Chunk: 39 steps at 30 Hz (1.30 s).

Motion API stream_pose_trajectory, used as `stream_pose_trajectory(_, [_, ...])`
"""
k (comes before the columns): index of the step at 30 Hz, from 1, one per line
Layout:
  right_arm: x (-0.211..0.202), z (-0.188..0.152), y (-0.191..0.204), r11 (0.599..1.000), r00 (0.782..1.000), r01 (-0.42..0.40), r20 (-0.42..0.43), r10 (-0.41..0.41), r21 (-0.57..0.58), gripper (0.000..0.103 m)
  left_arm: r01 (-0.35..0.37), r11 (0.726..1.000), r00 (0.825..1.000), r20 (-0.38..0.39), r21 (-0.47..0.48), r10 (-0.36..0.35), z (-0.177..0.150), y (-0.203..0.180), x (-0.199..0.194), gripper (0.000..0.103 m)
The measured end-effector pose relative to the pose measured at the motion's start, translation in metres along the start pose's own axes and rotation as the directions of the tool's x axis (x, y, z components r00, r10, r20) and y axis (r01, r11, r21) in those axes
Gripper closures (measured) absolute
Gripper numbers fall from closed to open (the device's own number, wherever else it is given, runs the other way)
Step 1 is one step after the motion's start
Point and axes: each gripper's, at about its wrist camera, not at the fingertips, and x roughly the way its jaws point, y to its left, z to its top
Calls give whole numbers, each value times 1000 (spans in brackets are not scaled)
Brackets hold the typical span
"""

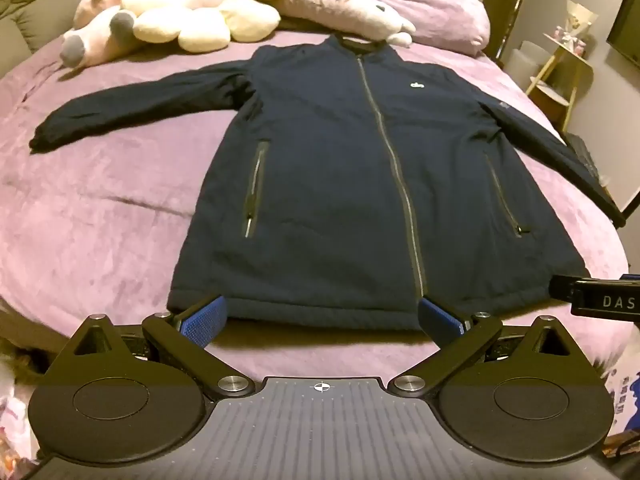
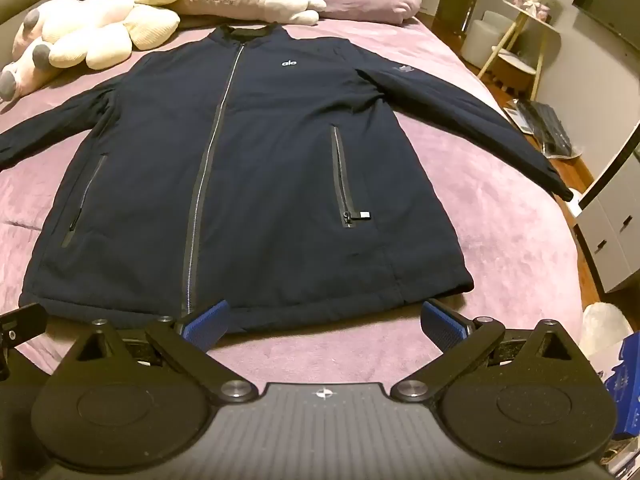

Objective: Fold large clothes

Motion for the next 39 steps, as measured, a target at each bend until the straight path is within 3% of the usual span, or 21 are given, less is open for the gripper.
stream_pose_trajectory(39, [5,-2,-3,1000,1000,-17,-14,18,14,1,9,1000,997,-71,-9,-10,-3,-1,8,0])
